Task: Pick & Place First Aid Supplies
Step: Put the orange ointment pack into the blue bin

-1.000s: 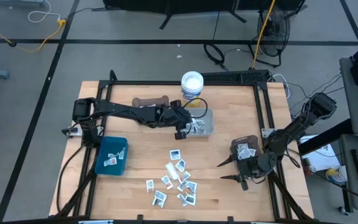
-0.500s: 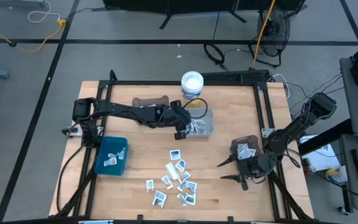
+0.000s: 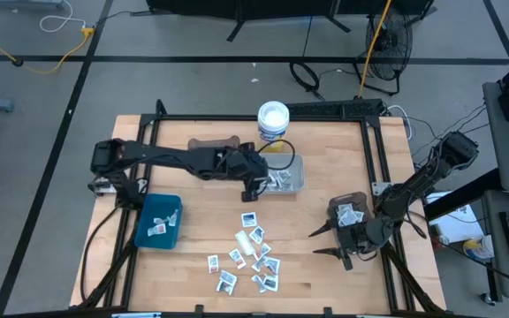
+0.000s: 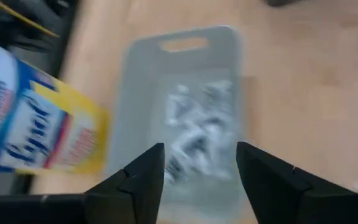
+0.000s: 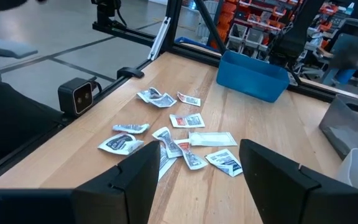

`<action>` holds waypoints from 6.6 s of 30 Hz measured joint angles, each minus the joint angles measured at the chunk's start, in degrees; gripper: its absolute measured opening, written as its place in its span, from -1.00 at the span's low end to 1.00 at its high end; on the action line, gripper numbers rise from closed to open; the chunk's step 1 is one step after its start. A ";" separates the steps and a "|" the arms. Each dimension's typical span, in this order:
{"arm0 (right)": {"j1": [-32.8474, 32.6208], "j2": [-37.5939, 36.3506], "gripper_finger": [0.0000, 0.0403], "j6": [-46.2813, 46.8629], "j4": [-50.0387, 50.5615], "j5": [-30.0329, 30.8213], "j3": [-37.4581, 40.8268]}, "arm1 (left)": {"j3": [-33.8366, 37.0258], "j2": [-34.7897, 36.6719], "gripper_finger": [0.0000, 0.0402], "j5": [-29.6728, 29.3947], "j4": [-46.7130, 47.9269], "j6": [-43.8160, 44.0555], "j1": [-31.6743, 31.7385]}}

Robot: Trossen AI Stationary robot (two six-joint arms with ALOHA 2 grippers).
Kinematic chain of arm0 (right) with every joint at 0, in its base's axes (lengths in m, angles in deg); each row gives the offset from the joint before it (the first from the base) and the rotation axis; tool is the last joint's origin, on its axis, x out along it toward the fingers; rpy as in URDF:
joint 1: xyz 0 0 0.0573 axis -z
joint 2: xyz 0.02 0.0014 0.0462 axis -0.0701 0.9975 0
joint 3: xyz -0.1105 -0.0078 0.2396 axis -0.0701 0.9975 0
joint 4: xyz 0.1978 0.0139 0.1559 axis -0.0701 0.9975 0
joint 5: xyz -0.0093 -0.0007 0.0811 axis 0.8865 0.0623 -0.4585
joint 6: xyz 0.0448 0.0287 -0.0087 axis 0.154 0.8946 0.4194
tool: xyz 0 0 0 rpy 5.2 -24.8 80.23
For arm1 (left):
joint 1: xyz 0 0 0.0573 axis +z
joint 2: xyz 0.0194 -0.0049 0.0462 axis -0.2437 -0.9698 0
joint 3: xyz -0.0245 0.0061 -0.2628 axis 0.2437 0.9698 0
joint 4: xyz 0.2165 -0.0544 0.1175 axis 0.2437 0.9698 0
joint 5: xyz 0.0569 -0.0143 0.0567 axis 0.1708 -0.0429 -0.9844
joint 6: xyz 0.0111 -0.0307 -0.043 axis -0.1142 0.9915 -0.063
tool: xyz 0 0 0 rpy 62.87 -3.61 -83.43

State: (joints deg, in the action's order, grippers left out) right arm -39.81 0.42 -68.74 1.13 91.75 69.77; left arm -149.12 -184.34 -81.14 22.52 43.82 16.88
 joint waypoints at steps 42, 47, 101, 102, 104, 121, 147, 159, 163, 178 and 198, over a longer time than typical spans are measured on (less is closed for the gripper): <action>0.02 0.00 0.05 0.20 -1.16 0.00 0.00 | 16.54 3.06 -0.27 4.86 -4.76 46.76 -40.18; 0.03 0.00 0.05 0.61 -1.13 0.00 0.00 | 16.59 0.54 -0.31 1.25 -5.46 46.86 -42.83; 0.04 0.00 0.05 3.23 -0.72 0.00 0.00 | 16.42 -8.21 -0.41 -0.60 0.16 52.38 -44.06; 0.04 0.00 0.05 3.23 -0.72 0.00 0.02 | 16.42 -8.20 -0.46 -0.64 0.28 52.40 -44.06; 0.04 0.00 0.05 3.23 -0.72 0.00 0.02 | 16.44 -8.20 -0.59 -0.61 0.43 52.49 -44.01; 0.04 0.00 0.05 3.43 -0.74 0.00 0.02 | 16.68 -6.39 -0.97 -0.39 1.94 51.83 -43.95; 0.04 0.00 0.05 3.68 -0.72 0.00 0.02 | 16.55 11.14 -0.99 -12.83 30.88 58.67 -44.29; 0.04 0.00 0.05 3.68 -0.71 0.00 0.02 | 16.55 16.94 -0.99 -12.87 51.85 77.67 -50.34; 0.03 0.00 0.05 3.67 -0.72 0.00 0.02 | 16.62 17.37 -0.98 -11.58 56.26 82.74 -52.68; 0.00 0.00 0.05 5.18 -0.74 -0.02 0.02 | 27.72 21.61 -0.99 -5.90 49.75 92.78 -57.65; 0.00 0.00 0.05 5.18 -0.73 -0.02 0.02 | 28.55 22.04 -0.64 -8.98 47.01 95.68 -57.61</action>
State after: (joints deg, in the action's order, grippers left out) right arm -39.81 0.42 -63.56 0.40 91.73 69.79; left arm -120.57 -162.29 -90.13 69.52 139.49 -40.72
